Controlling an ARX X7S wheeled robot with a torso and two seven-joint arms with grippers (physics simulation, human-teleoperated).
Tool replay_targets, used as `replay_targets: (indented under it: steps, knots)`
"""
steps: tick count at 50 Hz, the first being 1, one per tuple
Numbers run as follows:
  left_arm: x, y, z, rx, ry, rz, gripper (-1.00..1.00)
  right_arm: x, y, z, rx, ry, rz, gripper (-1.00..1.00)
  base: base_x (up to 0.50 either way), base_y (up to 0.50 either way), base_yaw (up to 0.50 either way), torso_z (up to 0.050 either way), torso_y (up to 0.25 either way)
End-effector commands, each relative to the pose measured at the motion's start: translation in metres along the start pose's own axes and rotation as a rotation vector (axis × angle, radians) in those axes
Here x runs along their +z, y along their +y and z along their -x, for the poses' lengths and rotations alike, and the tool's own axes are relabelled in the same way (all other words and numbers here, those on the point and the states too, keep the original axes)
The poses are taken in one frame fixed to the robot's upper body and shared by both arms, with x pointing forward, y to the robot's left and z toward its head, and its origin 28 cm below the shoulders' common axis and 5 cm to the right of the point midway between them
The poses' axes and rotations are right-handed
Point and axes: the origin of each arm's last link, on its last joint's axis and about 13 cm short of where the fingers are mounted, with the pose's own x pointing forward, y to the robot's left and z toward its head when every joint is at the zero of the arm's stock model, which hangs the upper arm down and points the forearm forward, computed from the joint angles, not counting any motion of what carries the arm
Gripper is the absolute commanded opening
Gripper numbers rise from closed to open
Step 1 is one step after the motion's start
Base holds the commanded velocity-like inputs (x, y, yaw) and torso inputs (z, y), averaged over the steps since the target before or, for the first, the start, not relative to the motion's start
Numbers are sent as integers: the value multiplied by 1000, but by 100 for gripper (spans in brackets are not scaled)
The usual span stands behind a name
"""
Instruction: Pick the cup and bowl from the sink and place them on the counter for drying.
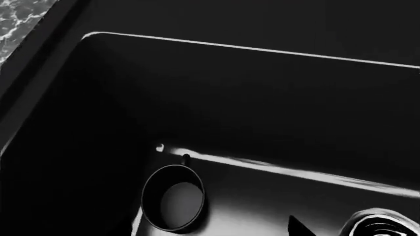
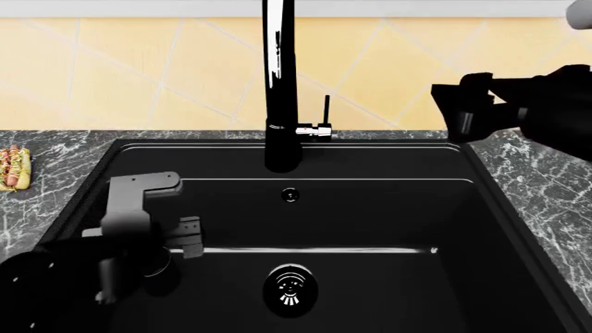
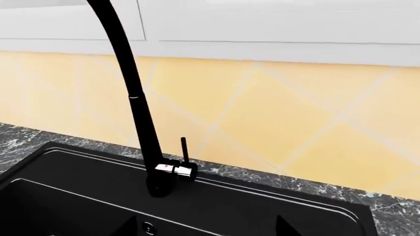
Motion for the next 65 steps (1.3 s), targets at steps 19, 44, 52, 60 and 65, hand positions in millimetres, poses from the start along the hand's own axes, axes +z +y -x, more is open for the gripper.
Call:
replay_targets:
  steps: [19,44,52,60,65]
  knots:
    - [-8,-3,-48,47,137,69,100,4,-7,11,-66,-26,-17,100,0,0,0,0,0]
    - [-6,6,-70,110,134,134,100,0,-7,4,-45,-18,-32,100,0,0,0,0,0]
    - [-3,7,-71,129,124,155,100,0,-6,5,-43,-17,-32,100,0,0,0,0,0]
    - [-9,12,-83,153,161,174,100,-1,-6,0,-32,-13,-42,100,0,0,0,0,0]
    - [-7,16,-90,190,130,173,100,-1,-6,-1,-32,-11,-41,100,0,0,0,0,0]
